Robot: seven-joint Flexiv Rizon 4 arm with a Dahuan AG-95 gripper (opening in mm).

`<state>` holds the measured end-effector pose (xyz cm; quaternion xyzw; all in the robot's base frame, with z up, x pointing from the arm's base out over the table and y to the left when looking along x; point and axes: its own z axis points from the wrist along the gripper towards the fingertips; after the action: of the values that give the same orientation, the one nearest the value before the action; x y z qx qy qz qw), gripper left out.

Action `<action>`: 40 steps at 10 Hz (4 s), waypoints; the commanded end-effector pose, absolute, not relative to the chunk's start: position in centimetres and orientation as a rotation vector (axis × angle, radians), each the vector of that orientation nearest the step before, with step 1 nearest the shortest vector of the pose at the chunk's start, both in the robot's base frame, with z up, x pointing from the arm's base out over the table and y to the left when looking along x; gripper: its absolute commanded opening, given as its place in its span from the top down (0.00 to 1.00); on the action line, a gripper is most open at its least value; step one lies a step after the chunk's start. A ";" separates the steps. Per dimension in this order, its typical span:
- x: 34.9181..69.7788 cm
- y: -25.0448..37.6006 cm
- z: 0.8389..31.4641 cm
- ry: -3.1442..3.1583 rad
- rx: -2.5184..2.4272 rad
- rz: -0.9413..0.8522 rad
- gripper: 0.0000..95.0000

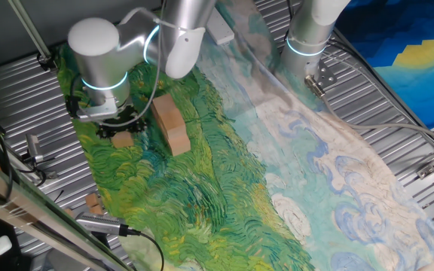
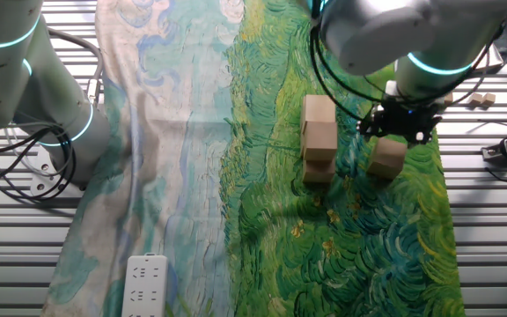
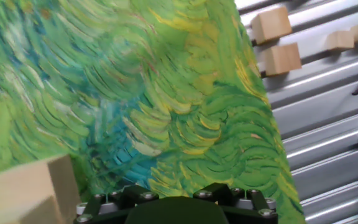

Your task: Stack the blocks into a pyramid shape

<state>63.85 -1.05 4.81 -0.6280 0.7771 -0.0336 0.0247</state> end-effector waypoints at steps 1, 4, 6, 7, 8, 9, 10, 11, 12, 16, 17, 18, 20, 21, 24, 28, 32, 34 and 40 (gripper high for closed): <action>63.9 -1.7 4.4 2.395 -1.936 -0.100 0.20; 63.9 -1.9 4.3 2.405 -1.892 -0.104 0.80; 63.9 -1.9 4.3 2.408 -1.887 -0.112 1.00; 63.9 -1.9 4.3 2.415 -1.882 -0.118 1.00; 63.9 -1.9 4.3 2.416 -1.882 -0.122 1.00; 63.9 -1.9 4.4 2.418 -1.881 -0.121 1.00; 64.2 -1.9 4.5 2.417 -1.884 -0.120 1.00; 64.5 -2.0 4.7 2.414 -1.891 -0.120 1.00; 64.9 -2.1 5.2 2.417 -1.894 -0.112 1.00; 65.5 -1.7 7.3 2.424 -1.905 -0.102 1.00; 65.3 -1.4 8.1 2.436 -1.905 -0.086 1.00; 65.0 -0.9 9.2 2.445 -1.909 -0.084 1.00; 64.7 -0.5 10.7 2.449 -1.919 -0.074 1.00; 63.9 -0.2 12.1 2.454 -1.924 -0.066 1.00; 60.8 0.8 15.8 2.457 -1.939 -0.044 1.00; 56.8 1.3 18.7 2.428 -1.981 -0.047 1.00; 53.4 2.0 19.9 2.380 -1.991 -0.019 1.00; 52.4 2.3 19.8 2.347 -1.992 0.002 1.00; 50.5 2.7 18.7 2.304 -1.999 -0.003 1.00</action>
<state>50.34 2.58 18.71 -0.6538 0.7553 -0.0013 0.0448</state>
